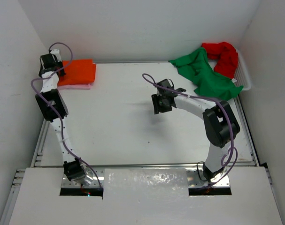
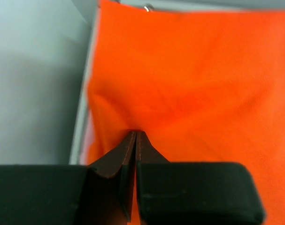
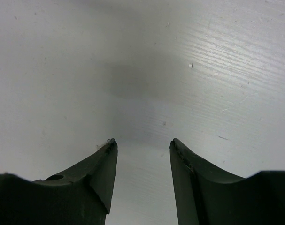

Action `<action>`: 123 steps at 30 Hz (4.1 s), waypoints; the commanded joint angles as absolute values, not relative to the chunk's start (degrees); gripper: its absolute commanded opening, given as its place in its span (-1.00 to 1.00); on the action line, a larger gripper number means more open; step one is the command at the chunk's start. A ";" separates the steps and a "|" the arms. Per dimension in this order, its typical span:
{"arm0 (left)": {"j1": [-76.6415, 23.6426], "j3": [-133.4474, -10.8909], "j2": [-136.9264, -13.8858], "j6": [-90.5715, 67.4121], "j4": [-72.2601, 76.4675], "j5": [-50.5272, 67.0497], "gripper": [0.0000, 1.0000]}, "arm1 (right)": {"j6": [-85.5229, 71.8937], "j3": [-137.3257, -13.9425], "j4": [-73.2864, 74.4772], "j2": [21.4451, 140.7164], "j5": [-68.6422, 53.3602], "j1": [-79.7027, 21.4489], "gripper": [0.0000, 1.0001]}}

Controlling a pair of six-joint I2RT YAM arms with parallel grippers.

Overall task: Fold and stack the t-shirts
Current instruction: Put the neatly folded tshirt into the corner of the board with the left arm, then grab crumpled tshirt from bin with the right arm

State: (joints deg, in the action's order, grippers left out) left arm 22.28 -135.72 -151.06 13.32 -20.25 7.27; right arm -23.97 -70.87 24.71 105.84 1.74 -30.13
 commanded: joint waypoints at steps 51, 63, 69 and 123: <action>16.17 -108.82 -107.50 20.48 -45.88 22.15 0.03 | -20.66 -123.83 23.91 129.89 7.98 15.47 0.00; 15.38 -101.07 -105.55 20.57 -47.99 19.69 0.03 | -22.50 -128.03 0.80 145.18 17.66 16.00 0.34; 14.86 -103.35 -110.29 20.74 -48.87 18.47 0.03 | -24.26 -136.99 -3.52 156.68 16.79 15.47 0.35; 12.04 -93.87 -100.99 26.11 -44.91 22.23 0.04 | -22.31 -111.88 -27.68 103.81 9.69 13.71 -1.00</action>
